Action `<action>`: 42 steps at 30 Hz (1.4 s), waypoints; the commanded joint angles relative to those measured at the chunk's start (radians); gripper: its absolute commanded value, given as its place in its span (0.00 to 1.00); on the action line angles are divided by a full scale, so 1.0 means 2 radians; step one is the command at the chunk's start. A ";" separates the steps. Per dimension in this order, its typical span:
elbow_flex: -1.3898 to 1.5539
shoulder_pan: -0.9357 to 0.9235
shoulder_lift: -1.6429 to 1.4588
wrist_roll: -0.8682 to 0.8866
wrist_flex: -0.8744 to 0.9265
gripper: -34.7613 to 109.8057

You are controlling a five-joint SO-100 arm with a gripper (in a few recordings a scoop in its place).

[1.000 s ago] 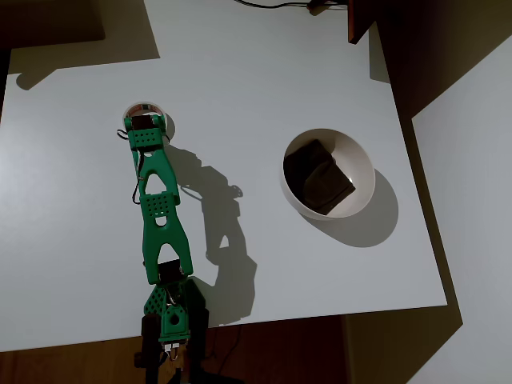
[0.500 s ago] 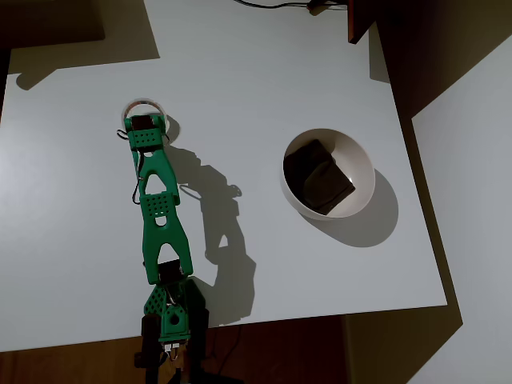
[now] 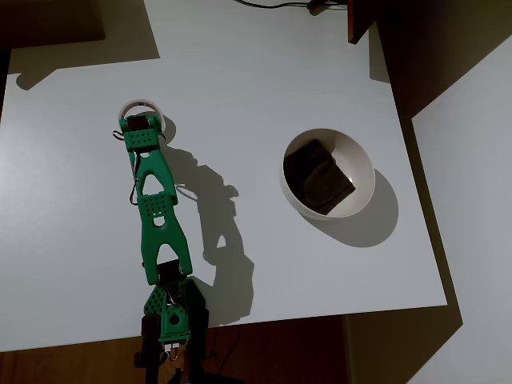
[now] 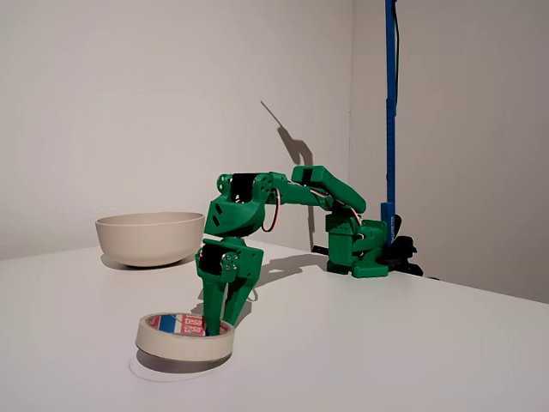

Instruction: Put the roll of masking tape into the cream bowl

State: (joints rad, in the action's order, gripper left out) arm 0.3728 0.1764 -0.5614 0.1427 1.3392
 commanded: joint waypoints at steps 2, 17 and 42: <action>-0.029 0.011 -0.114 0.008 0.013 0.18; -0.029 0.020 -0.246 0.008 0.061 0.18; -0.029 -0.146 -0.476 0.007 0.170 0.18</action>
State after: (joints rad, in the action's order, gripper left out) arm 0.3728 -0.0414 -1.3438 0.1611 1.6552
